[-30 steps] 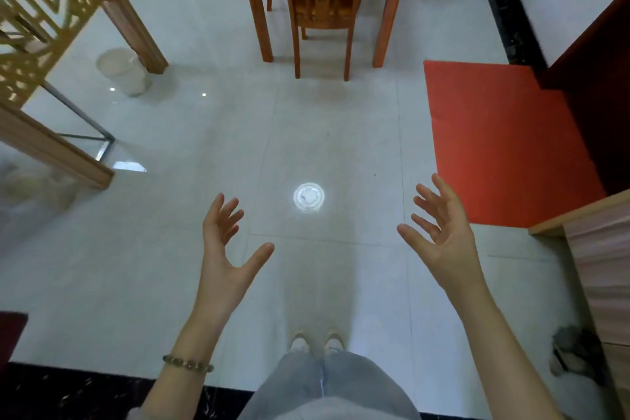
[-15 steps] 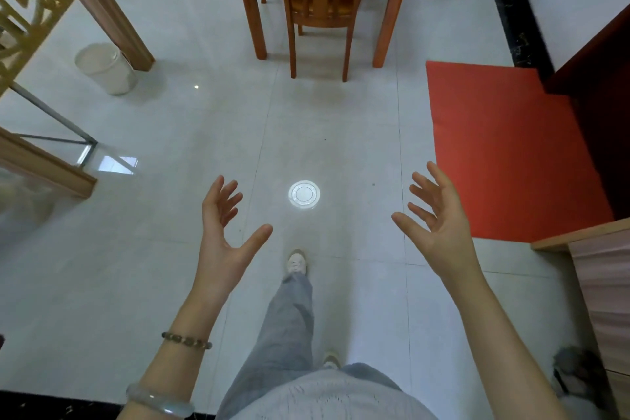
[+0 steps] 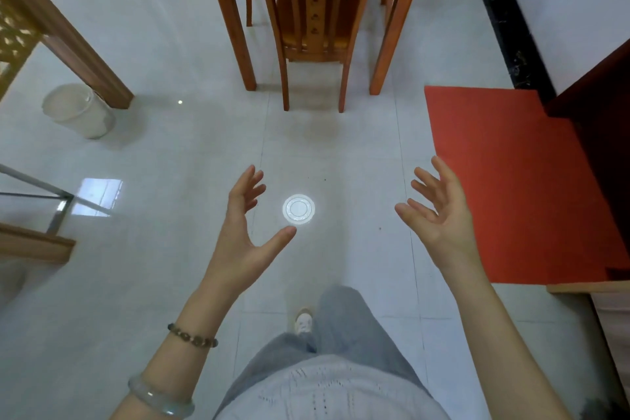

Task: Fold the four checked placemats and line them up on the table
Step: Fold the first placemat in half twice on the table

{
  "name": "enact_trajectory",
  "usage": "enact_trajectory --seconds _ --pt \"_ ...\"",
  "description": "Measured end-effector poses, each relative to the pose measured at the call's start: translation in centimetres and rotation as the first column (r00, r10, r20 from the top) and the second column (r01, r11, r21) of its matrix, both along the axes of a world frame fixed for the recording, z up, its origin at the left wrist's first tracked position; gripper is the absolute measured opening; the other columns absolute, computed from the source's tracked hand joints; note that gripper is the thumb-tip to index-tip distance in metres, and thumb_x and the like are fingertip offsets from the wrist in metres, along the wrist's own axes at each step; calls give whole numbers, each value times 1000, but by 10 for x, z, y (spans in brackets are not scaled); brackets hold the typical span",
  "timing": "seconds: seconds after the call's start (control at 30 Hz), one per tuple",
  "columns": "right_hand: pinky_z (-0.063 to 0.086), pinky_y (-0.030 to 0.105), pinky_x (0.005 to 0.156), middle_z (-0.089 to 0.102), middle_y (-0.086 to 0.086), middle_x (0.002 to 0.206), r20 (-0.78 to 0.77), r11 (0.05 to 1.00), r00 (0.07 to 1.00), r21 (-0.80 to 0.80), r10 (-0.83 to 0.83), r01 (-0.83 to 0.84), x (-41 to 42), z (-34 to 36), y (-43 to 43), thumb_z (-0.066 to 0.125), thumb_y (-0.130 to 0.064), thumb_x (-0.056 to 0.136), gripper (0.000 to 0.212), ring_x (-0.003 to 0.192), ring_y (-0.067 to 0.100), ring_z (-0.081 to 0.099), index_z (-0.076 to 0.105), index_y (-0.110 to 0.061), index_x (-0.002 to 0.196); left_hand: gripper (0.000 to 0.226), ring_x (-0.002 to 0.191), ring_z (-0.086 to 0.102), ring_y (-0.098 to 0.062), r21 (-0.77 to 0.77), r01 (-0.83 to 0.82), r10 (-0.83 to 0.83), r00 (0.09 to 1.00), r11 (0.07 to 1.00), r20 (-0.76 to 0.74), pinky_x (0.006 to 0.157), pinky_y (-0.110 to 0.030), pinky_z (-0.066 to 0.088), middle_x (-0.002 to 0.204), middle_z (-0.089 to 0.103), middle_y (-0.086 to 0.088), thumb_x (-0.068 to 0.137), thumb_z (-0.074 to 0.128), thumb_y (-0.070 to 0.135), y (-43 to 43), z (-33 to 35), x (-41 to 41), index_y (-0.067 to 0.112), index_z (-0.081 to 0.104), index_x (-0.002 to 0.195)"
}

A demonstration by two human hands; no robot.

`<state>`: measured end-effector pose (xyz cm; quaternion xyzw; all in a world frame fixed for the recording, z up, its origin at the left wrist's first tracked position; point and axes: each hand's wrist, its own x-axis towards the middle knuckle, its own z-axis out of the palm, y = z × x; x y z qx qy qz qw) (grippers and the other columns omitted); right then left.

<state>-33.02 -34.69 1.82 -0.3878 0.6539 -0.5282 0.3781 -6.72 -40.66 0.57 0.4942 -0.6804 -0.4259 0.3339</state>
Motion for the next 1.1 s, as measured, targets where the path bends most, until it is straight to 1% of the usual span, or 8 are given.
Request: enact_trajectory --seconds 0.13,0.27,0.33,0.43,0.6,0.77,0.9,1.1 --pt "45 26 100 48 -2 137 -14 1000 1000 10 0 0 -18 -2 -72 72 -20 72 78 124 5 49 33 -32 139 91 130 40 2 8 2 -2 1000 1000 4 112 -30 35 147 32 19 75 72 34 -68 -3 -20 39 15 145" --pt "44 31 103 48 -1 137 -22 1000 1000 8 7 -7 -47 -10 -150 74 -9 79 76 125 7 48 32 -33 138 92 130 40 1 29 -54 53 998 998 17 112 -30 35 145 33 20 76 77 35 -143 -13 -43 37 17 146" --pt "44 34 103 48 -1 137 -33 1000 999 6 26 -25 -64 -13 -191 73 -7 79 76 125 9 48 32 -34 137 93 130 40 1 30 -70 69 997 997 39 112 -31 35 144 34 19 75 75 35 -184 -15 -59 34 17 147" --pt "45 35 103 48 -2 137 -23 999 999 26 47 -46 -91 -11 -252 73 -21 72 75 125 7 49 33 -39 134 93 131 39 -1 30 -90 87 993 996 74 111 -27 33 146 31 18 73 72 37 -241 -8 -85 37 14 147" --pt "45 38 104 49 -1 136 -41 996 995 13 86 -85 -125 4 -350 70 -25 71 74 125 9 48 33 -41 132 93 130 38 0 -8 -125 126 987 992 97 107 -19 32 144 27 24 74 74 38 -333 1 -122 45 11 143" --pt "45 37 103 48 -2 136 -58 993 991 8 121 -121 -145 5 -431 70 -25 71 74 125 8 49 33 -39 134 93 129 38 3 -34 -205 207 976 978 66 108 -19 33 141 29 25 77 77 30 -413 1 -140 40 15 145" --pt "46 36 102 48 -1 137 -64 993 991 7 114 -114 -155 0 -496 70 -25 72 77 125 8 48 33 -35 138 95 128 36 10 -47 -227 230 972 973 57 107 -18 34 138 28 36 78 78 27 -481 -5 -146 37 14 148" --pt "44 34 104 47 0 139 -84 995 993 -37 87 -90 -164 4 -610 72 -19 75 78 129 7 45 33 -26 142 92 131 39 1 -72 -204 206 979 976 12 109 -17 33 146 31 14 77 74 33 -598 4 -153 35 14 147"
